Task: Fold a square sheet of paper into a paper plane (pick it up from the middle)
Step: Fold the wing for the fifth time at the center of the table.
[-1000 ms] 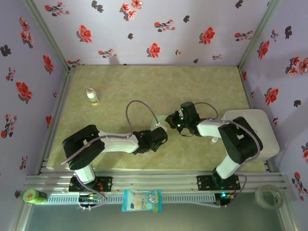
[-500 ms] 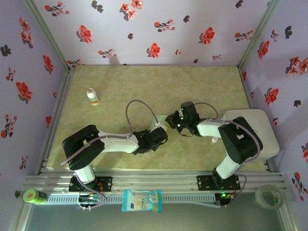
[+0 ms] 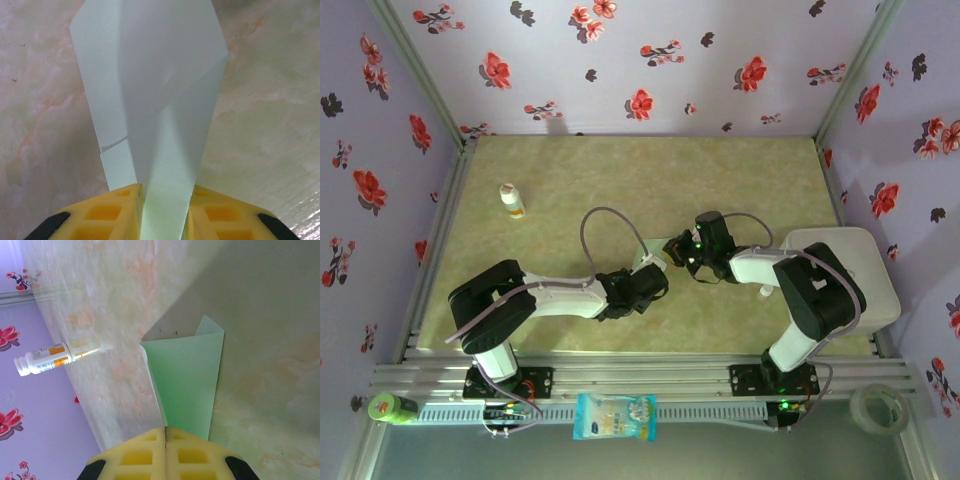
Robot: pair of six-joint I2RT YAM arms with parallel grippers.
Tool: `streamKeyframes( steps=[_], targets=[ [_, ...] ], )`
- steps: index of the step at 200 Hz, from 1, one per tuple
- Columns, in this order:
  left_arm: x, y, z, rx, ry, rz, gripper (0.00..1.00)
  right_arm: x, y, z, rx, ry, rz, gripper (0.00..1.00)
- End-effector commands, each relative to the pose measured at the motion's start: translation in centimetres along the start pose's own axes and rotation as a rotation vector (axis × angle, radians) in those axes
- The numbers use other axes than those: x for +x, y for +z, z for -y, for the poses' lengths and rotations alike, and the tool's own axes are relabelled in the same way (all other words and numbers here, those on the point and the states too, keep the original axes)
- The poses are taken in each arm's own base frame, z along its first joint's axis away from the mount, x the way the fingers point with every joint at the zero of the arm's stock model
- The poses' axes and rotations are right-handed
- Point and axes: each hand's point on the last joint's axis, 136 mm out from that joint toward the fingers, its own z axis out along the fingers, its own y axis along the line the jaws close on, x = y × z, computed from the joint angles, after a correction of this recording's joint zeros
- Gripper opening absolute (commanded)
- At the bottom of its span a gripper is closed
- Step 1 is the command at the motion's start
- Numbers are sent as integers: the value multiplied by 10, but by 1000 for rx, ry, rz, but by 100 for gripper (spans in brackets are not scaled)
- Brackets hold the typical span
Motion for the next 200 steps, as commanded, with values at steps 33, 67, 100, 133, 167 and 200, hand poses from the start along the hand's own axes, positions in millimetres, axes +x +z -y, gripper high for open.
streamKeyframes(
  steps=[33, 67, 100, 133, 167, 200],
  targets=[
    [1, -4, -6, -39, 2, -2, 20, 0, 2, -4, -18, 3, 1, 3],
    [0, -4, -7, -43, 0, 1, 22, 0, 2, -5, -20, 2, 1, 3],
    [0, -4, -7, -43, 0, 2, 17, 0, 2, -5, -21, 2, 1, 3],
    [-1, -5, -7, -42, -8, 4, 7, 1, 1, -7, -29, -3, 3, 4],
    [-4, -6, -5, -29, -27, 13, 1, 0, 1, -7, -28, -11, 3, 6],
    [-7, -6, -2, 47, -88, 11, 0, -2, -4, -3, -1, -27, 12, 19]
  ],
)
